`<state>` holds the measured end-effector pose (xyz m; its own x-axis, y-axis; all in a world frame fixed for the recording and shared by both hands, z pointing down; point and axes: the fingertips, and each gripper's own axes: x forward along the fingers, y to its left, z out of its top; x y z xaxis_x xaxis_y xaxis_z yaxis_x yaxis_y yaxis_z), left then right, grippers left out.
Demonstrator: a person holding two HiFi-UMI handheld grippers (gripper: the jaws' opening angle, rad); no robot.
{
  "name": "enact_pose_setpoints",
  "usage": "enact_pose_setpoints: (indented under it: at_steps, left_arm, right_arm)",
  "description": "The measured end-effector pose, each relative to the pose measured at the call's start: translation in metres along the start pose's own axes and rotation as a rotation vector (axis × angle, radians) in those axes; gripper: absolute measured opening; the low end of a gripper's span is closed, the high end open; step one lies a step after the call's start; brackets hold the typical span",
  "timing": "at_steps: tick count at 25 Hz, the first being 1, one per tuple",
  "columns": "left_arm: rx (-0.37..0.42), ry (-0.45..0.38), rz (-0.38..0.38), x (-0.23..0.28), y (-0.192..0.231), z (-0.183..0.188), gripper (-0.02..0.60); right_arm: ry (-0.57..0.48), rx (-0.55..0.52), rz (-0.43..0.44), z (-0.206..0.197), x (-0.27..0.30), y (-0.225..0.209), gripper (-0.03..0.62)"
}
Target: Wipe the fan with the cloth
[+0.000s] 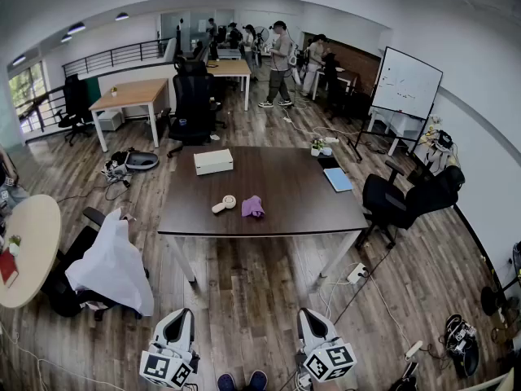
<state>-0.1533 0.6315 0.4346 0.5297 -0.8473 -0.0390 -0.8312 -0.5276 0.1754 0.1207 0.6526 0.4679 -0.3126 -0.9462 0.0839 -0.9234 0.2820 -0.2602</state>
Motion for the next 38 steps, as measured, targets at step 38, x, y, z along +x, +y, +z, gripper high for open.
enact_pose_setpoints:
  at_steps: [38]
  left_arm:
    - [0.002, 0.008, 0.037, 0.053, -0.010, -0.021, -0.005]
  right_arm:
    - [0.006, -0.012, 0.107, -0.002, 0.042, -0.044, 0.011]
